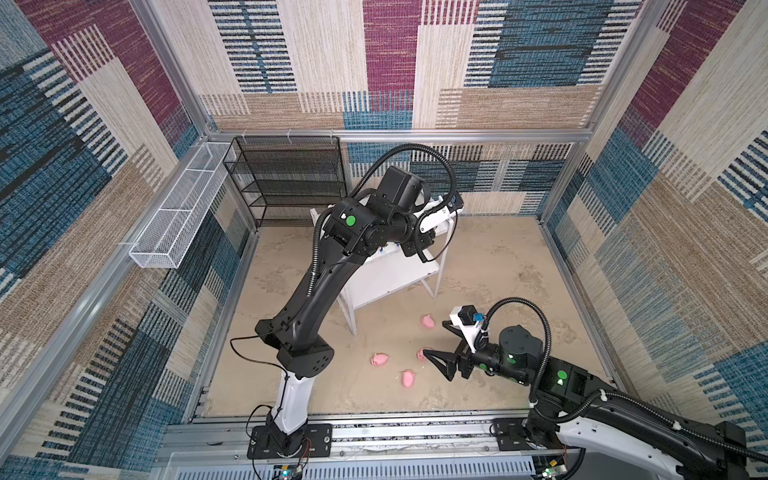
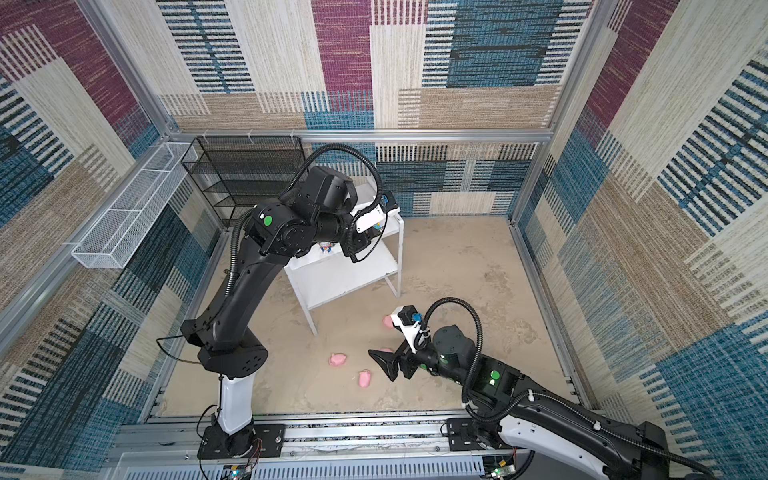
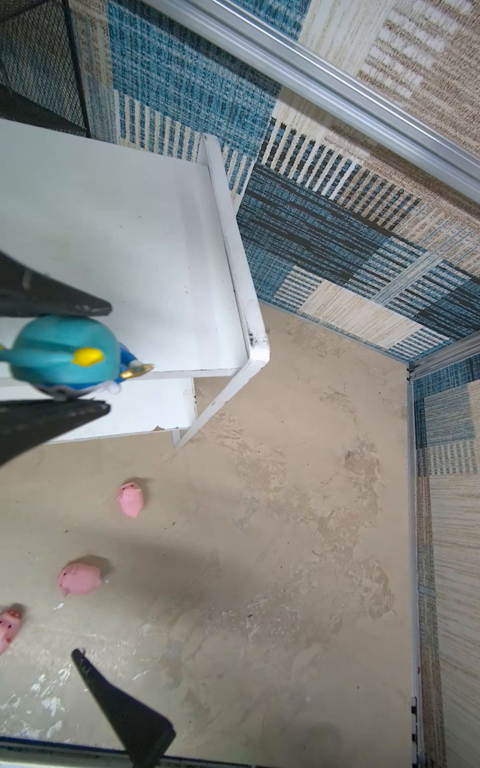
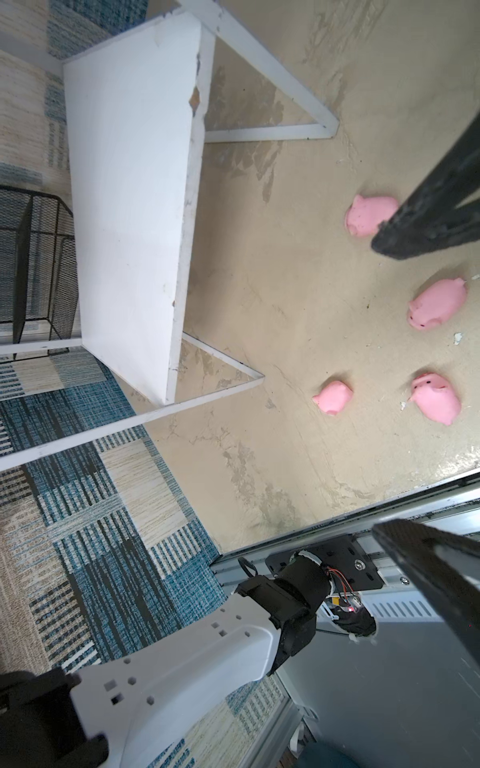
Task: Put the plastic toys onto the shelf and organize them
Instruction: 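Lower the teal figure with the left gripper to the floor near the robot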
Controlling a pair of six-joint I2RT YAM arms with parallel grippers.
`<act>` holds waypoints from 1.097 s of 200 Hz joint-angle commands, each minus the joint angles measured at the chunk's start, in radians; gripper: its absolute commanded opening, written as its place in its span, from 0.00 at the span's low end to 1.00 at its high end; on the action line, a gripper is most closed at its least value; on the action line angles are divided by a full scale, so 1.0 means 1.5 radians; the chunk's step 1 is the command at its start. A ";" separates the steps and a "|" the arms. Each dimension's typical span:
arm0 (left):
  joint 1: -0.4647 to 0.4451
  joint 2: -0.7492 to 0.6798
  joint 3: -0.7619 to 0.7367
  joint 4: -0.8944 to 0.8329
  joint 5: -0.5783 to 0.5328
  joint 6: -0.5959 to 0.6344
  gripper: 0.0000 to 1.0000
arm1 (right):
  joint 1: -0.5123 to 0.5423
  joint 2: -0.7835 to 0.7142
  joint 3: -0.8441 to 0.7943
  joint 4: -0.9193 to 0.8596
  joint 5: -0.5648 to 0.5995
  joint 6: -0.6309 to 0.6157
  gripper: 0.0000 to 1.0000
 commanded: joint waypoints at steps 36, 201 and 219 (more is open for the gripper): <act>-0.014 -0.126 -0.145 0.018 0.133 -0.017 0.08 | 0.001 0.022 0.105 -0.048 0.075 -0.074 0.97; -0.266 -0.332 -1.027 0.620 0.144 -0.252 0.05 | 0.001 -0.091 0.172 -0.525 0.525 0.538 1.00; -0.282 -0.303 -1.064 0.674 0.147 -0.253 0.06 | 0.001 -0.121 0.166 -0.520 0.531 0.535 1.00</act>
